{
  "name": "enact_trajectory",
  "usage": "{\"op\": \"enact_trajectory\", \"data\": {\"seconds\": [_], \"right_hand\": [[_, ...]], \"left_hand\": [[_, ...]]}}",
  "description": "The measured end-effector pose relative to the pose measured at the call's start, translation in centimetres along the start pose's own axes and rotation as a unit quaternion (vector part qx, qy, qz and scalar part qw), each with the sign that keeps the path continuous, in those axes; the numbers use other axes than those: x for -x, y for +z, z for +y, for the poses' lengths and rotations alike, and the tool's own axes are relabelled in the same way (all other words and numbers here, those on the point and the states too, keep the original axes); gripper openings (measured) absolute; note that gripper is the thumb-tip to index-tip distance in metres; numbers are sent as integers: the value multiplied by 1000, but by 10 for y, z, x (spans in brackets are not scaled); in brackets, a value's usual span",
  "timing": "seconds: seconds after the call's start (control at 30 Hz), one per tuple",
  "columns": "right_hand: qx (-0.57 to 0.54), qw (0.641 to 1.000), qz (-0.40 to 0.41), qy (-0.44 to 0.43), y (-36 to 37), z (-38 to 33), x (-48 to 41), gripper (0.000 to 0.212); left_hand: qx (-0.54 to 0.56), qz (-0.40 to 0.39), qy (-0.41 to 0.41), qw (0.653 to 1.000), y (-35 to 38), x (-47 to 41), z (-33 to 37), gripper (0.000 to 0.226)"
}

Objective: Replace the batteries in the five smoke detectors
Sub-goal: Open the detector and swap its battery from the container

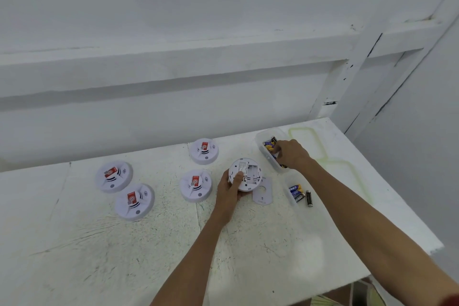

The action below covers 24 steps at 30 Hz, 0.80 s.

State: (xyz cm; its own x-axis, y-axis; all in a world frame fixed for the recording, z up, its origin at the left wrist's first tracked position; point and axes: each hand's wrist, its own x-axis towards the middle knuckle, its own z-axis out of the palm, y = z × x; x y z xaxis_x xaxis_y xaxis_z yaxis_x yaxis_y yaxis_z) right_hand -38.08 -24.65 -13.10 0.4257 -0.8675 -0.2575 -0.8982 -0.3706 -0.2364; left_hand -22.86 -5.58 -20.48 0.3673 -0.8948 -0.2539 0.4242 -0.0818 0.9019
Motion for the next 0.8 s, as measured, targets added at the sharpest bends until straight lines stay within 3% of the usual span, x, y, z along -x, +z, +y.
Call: {"op": "enact_trajectory", "data": {"seconds": [0.2, 0.6, 0.8], "right_hand": [[12, 1000, 3, 11, 3, 1, 2, 19], [67, 997, -31, -35, 7, 1, 3, 35], [-12, 1000, -5, -21, 0, 2, 4, 12]], "left_hand": [[-3, 2, -1, 1000, 1, 0, 1, 34], [-12, 3, -7, 1000, -1, -3, -1, 40], [-2, 3, -11, 1000, -1, -2, 1, 38]]}}
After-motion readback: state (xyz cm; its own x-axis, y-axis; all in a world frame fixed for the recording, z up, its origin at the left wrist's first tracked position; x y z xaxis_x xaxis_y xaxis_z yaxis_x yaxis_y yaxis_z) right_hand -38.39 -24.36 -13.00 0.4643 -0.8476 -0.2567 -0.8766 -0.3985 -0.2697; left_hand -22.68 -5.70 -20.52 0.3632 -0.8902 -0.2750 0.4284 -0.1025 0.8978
